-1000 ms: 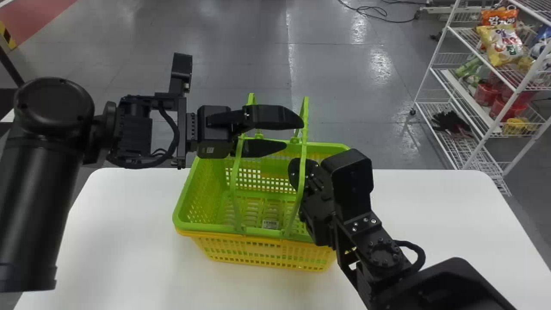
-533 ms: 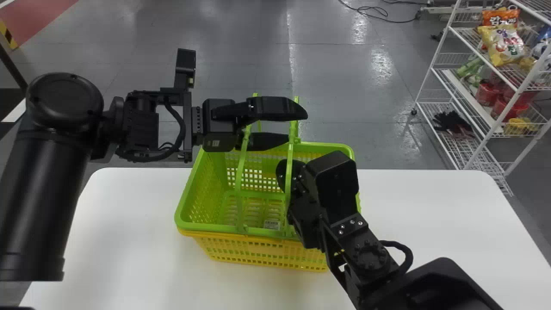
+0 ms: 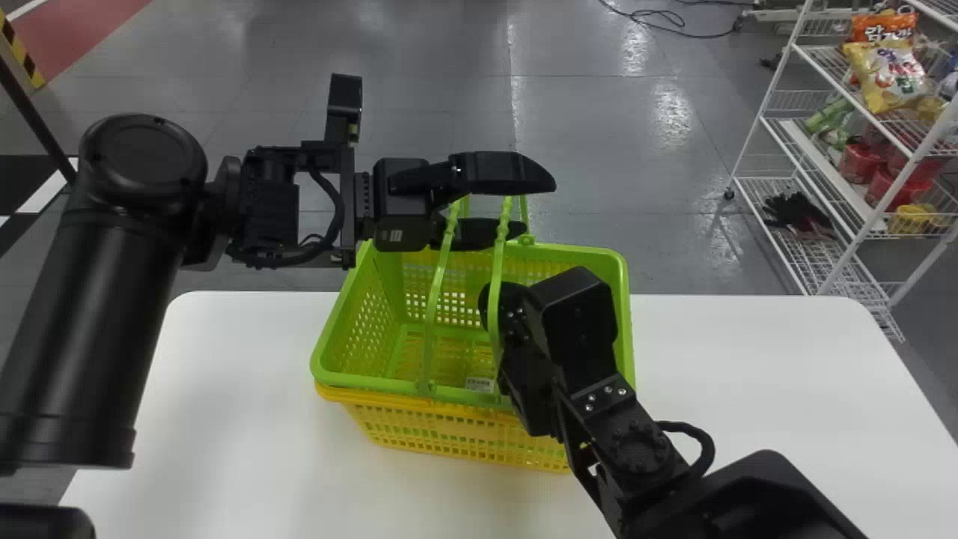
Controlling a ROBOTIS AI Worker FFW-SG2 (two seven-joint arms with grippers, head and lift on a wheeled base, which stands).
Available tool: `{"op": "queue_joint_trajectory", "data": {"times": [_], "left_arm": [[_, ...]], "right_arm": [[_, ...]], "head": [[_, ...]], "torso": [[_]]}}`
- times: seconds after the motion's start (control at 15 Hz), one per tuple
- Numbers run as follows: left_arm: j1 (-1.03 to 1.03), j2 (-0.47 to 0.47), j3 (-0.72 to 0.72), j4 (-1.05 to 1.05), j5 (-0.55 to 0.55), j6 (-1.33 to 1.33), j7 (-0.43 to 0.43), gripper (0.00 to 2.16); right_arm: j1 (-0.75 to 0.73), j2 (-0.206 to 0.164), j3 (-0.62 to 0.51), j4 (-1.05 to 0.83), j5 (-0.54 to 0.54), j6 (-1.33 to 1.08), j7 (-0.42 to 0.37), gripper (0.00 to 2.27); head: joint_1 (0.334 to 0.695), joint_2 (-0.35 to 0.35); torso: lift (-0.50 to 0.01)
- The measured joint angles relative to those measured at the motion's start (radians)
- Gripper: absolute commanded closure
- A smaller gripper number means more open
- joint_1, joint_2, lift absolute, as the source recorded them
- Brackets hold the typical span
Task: Grasp handle with right gripper to insert into left gripper then lift and swing left to center
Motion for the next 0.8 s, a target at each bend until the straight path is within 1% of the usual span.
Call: {"op": "queue_joint_trajectory", "data": {"times": [0.2, 0.27, 0.33, 0.4, 0.47, 0.67, 0.73, 0.8], "left_arm": [[0.001, 0.000, 0.008, 0.014, 0.027, 0.002, -0.001, 0.10], [0.000, 0.000, 0.010, 0.027, 0.044, 0.002, -0.001, 0.10], [-0.002, 0.000, 0.011, 0.042, 0.065, 0.002, -0.001, 0.10], [-0.006, 0.000, 0.012, 0.054, 0.081, 0.002, 0.000, 0.10], [-0.009, 0.000, 0.012, 0.062, 0.092, 0.002, 0.003, 0.10], [-0.024, 0.000, 0.012, 0.078, 0.117, 0.007, 0.022, 0.11], [-0.031, 0.000, 0.011, 0.080, 0.125, 0.011, 0.041, 0.12], [-0.040, 0.002, 0.008, 0.080, 0.135, 0.020, 0.061, 0.12]], "right_arm": [[0.012, -0.005, -0.020, -0.002, -0.005, -0.002, -0.019, 1.82], [0.023, -0.007, -0.034, -0.008, -0.009, -0.003, -0.026, 1.44], [0.042, -0.010, -0.052, -0.024, -0.012, -0.003, -0.036, 0.73], [0.068, -0.016, -0.072, -0.048, -0.016, -0.005, -0.042, 0.27], [0.095, -0.025, -0.090, -0.073, -0.020, -0.009, -0.043, 0.08], [0.209, -0.065, -0.148, -0.154, -0.027, -0.062, -0.045, 0.04], [0.253, -0.077, -0.170, -0.177, -0.036, -0.097, -0.046, 0.04], [0.297, -0.084, -0.194, -0.193, -0.047, -0.142, -0.046, 0.04]], "head": [[0.695, 0.001], [0.695, -0.006], [0.695, -0.015], [0.695, -0.040], [0.695, -0.051], [0.695, -0.087], [0.695, -0.110], [0.695, -0.119]], "torso": [[-0.093], [-0.093], [-0.093], [-0.093], [-0.093], [-0.093], [-0.093], [-0.093]]}}
